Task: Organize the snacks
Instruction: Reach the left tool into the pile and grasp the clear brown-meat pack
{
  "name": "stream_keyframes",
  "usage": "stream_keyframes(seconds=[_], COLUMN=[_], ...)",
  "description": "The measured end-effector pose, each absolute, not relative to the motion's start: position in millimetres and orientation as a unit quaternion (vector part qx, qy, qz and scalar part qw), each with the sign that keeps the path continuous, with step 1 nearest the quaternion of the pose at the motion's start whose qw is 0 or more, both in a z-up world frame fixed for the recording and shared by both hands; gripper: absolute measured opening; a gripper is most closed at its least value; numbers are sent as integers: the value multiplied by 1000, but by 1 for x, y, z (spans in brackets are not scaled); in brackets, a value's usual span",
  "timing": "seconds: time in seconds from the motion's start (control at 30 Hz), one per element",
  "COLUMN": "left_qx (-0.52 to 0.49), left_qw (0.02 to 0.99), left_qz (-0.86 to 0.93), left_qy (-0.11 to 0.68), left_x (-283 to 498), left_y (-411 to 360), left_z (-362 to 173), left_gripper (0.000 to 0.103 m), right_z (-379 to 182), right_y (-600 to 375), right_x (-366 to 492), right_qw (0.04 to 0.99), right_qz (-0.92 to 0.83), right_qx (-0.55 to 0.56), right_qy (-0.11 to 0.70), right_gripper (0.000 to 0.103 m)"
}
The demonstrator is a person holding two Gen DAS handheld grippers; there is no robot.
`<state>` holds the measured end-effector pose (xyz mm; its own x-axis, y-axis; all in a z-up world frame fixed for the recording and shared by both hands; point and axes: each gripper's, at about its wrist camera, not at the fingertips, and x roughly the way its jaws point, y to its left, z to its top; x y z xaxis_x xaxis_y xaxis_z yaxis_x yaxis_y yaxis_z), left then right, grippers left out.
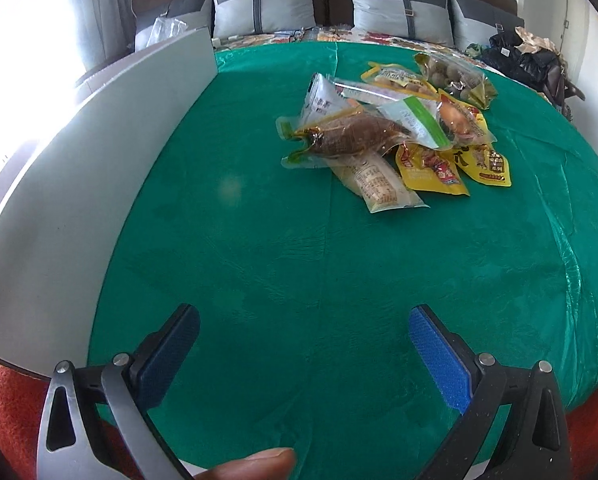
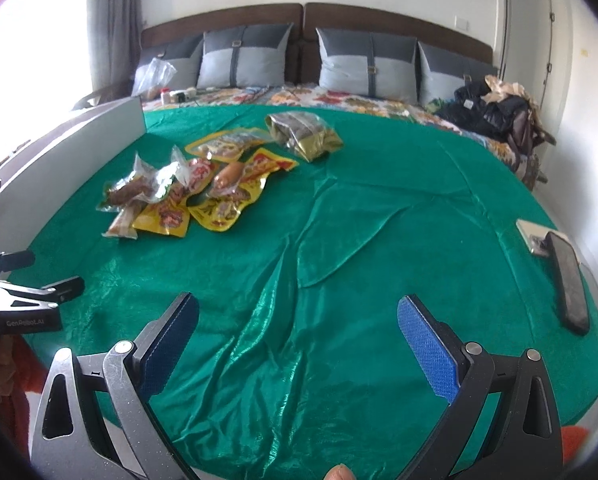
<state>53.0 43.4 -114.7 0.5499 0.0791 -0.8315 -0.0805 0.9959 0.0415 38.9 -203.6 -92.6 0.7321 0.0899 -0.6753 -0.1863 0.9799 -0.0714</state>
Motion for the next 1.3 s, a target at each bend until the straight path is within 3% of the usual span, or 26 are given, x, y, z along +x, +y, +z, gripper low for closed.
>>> stream_keyframes(seconds=[0.3,1.3], left_qx=[-23,-10], left_qw=[876,870], left_qz=[31,4], left_qy=[481,492], left_x=[53,58], left_y=[54,59], left_z=[-121,-120], left_gripper=[103,103], right_z=[-121,-122], right_y=[-212,-221], right_x=[52,55], right_qw=[902,905], right_qz=[63,69], right_qx=[-70,-42], right_qy=[422,417], right_gripper=[101,102])
